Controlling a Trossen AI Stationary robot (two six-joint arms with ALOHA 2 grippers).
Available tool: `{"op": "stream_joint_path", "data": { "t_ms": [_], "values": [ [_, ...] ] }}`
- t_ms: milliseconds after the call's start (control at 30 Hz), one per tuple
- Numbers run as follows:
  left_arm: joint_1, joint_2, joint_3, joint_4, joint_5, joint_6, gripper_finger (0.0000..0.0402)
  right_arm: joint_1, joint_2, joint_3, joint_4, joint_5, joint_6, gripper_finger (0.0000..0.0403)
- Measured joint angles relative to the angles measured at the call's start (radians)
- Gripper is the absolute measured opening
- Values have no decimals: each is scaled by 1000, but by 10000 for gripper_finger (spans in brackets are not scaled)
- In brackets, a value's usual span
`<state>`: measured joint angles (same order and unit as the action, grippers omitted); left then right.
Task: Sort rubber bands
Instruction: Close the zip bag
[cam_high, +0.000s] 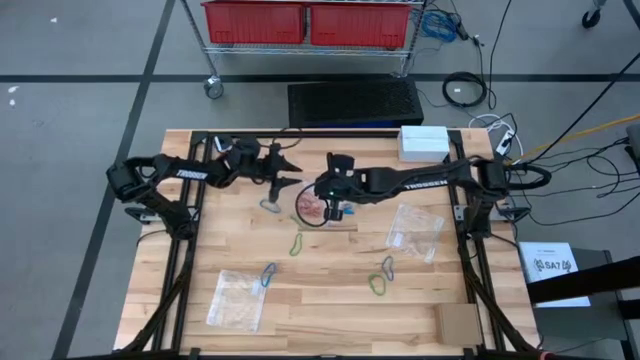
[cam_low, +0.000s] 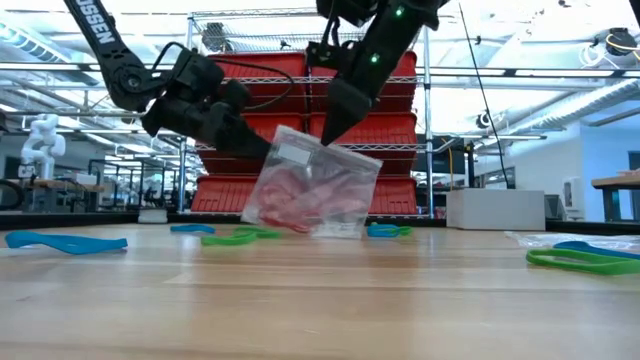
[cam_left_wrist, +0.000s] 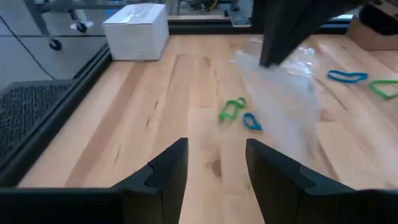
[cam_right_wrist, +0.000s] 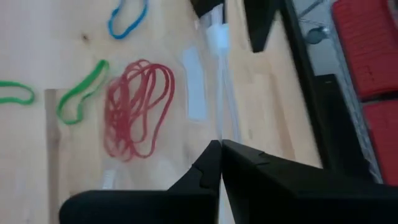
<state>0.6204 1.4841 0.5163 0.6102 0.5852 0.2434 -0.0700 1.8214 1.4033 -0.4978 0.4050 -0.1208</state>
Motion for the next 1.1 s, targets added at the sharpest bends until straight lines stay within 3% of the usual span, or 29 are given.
{"op": "stream_joint_path", "data": {
  "t_ms": [200,333,500,933,1100],
  "values": [
    [47,0,0,-10,197,-41,167,0,-39,0,-11,15,-1,0],
    [54,0,0,76,302,-137,167,0,-44,0,-13,15,-3,0],
    [38,0,1,198,317,-242,167,0,-43,0,-11,14,-4,0],
    [-18,0,1,180,214,-241,165,0,-43,0,-7,13,-8,0],
    [-32,0,1,173,165,-228,124,0,-43,0,1,13,-8,0]
  ]
}}
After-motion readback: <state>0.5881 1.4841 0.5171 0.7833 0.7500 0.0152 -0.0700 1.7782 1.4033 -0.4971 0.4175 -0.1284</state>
